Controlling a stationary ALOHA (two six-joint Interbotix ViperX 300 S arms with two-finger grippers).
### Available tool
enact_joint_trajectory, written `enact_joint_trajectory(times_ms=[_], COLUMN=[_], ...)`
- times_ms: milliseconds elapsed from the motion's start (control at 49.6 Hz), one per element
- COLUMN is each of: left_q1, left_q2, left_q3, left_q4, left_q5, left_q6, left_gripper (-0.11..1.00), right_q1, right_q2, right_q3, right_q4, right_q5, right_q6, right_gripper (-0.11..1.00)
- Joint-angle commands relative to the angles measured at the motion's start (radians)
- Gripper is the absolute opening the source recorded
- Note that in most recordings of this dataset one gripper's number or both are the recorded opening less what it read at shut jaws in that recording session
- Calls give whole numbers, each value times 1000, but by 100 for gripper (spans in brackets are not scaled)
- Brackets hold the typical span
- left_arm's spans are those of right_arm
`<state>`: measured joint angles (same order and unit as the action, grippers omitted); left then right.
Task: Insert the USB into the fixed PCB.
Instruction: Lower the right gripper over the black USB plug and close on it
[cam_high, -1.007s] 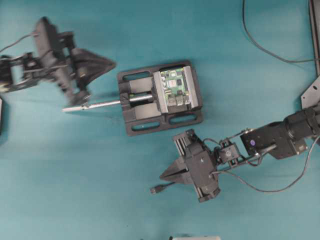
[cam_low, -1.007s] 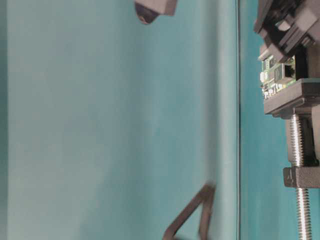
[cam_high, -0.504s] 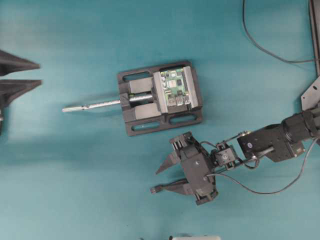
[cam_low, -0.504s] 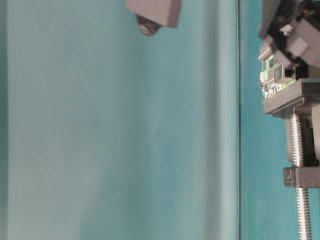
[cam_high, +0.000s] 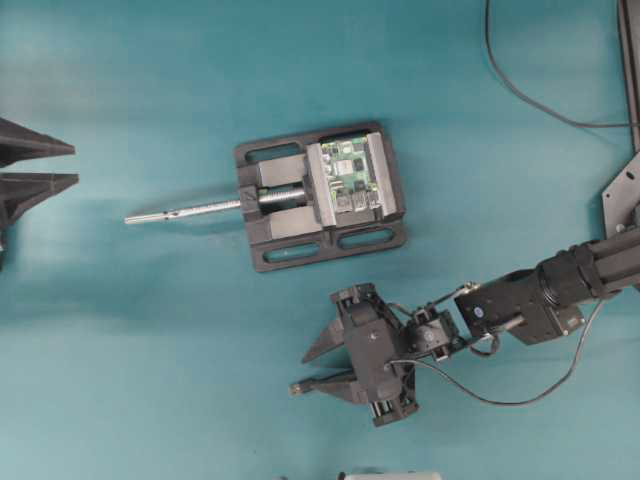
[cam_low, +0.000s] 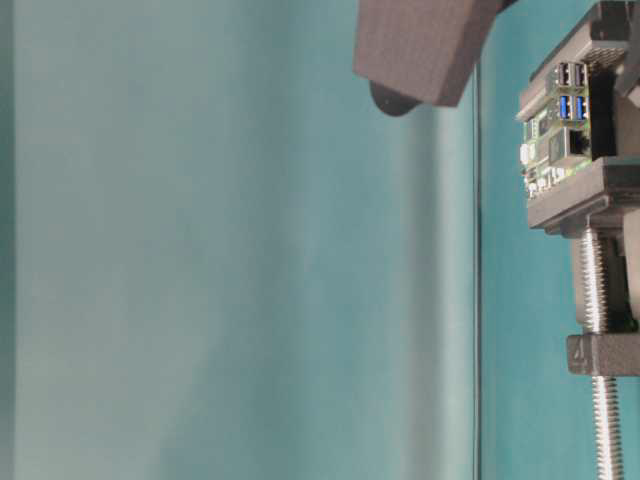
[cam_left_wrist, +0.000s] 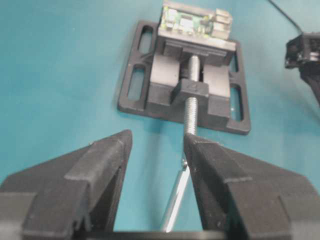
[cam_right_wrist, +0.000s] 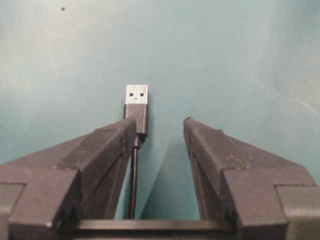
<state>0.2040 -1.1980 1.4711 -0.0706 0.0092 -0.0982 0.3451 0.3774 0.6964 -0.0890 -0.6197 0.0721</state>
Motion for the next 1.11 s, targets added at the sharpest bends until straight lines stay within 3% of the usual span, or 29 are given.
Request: enact_joint_trajectory(times_ms=[0, 342, 1088], left_q1=[2, 2, 2], left_q2=[35, 38, 38], left_q3=[-8, 5, 25], left_q4=[5, 6, 6], left_q5=[-28, -34, -52], left_q6=[8, 8, 8], left_gripper=[62, 62, 62], right_q1=[8, 12, 14], right_q2=[-23, -115, -48], right_q3=[-11, 5, -29], right_q4=[5, 5, 15], right_q5=[0, 3, 44], right_q6=[0, -3, -2], right_gripper=[53, 52, 52])
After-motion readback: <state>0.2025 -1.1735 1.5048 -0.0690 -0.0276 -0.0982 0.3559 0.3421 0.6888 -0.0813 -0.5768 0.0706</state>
